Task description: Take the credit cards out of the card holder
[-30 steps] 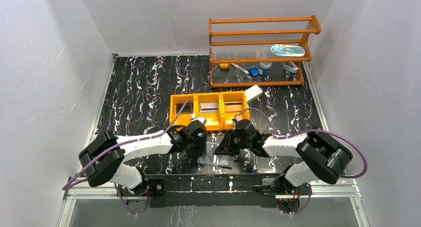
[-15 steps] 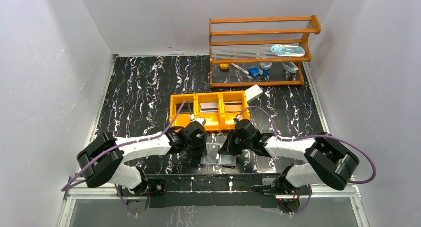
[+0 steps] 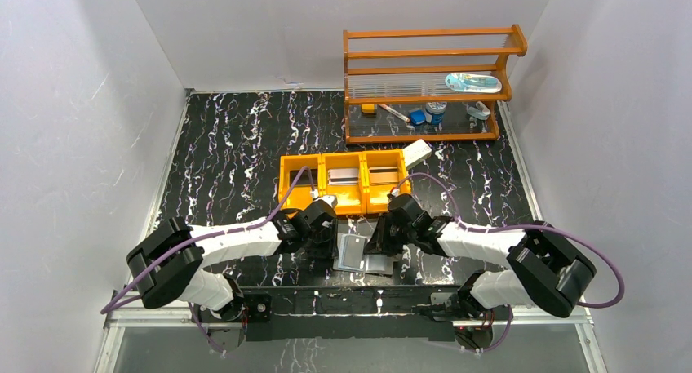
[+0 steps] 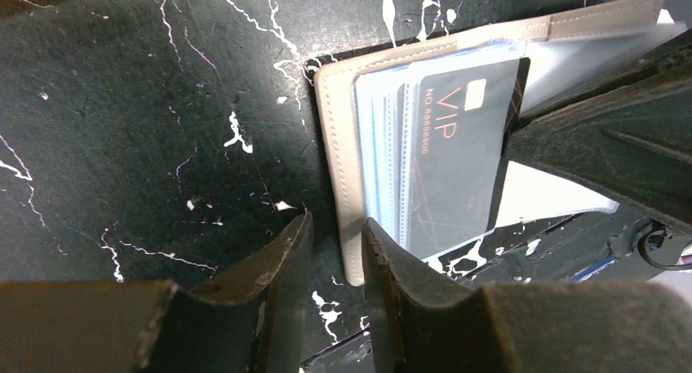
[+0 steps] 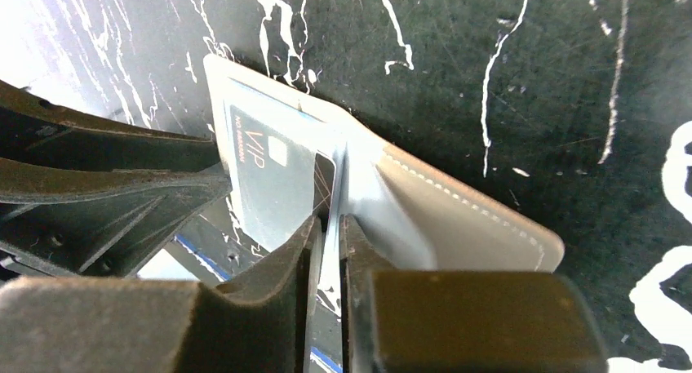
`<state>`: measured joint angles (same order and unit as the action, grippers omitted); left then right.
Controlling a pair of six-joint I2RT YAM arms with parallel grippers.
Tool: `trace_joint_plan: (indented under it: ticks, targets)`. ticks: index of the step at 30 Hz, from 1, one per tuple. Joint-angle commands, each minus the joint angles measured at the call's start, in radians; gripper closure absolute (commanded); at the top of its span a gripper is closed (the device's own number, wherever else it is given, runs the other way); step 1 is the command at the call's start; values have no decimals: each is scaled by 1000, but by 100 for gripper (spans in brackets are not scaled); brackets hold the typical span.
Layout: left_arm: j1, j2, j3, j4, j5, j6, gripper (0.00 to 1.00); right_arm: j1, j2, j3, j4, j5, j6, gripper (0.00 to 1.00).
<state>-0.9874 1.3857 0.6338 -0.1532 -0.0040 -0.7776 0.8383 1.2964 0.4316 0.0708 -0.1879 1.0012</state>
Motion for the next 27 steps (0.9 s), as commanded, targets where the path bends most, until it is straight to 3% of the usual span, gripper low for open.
trace_joint_plan:
  ticks: [1,4,8,17,22,27]
  targets:
    - [-9,1,-40,-90,10,14,73,-6,-27,71,-105,78,-37,73]
    - [-9,-6,-43,-78,28,14,75,-5,-27,70,-68,41,-37,66]
    - [-10,-14,-48,-56,56,10,76,-5,16,65,-17,-10,-24,66]
    - [-18,-92,-51,-46,57,-4,78,-4,91,79,6,-20,-59,80]
    - [-17,-192,-14,-117,-59,-19,69,-5,98,95,-4,-27,-141,90]
    - [-17,-221,28,-116,-108,12,55,-5,107,105,18,-76,-185,91]
